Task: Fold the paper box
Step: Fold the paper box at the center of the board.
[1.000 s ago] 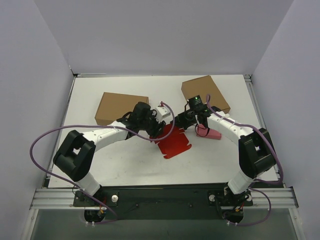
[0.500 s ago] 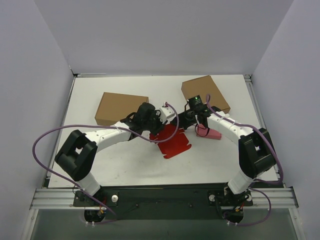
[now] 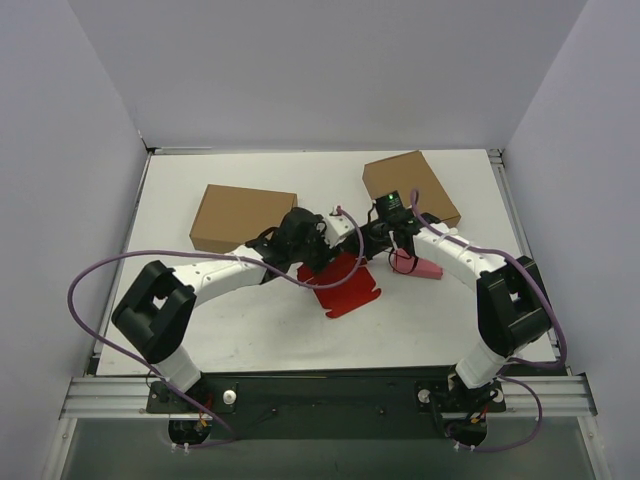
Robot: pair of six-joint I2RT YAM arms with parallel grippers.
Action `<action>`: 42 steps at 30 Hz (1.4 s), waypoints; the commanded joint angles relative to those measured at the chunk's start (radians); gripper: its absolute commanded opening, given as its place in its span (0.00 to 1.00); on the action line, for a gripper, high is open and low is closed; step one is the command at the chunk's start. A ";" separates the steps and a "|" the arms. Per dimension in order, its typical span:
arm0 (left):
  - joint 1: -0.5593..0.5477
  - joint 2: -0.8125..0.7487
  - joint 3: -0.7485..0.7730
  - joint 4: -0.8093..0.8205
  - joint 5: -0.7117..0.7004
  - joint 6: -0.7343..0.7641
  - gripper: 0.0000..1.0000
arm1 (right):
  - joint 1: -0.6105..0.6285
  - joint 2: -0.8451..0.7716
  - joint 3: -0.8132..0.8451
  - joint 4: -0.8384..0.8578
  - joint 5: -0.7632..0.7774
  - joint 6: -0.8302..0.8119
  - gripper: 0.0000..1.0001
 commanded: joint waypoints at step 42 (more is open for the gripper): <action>0.397 -0.046 -0.294 0.388 0.357 -0.892 0.67 | -0.080 -0.080 0.016 0.036 0.005 0.320 0.00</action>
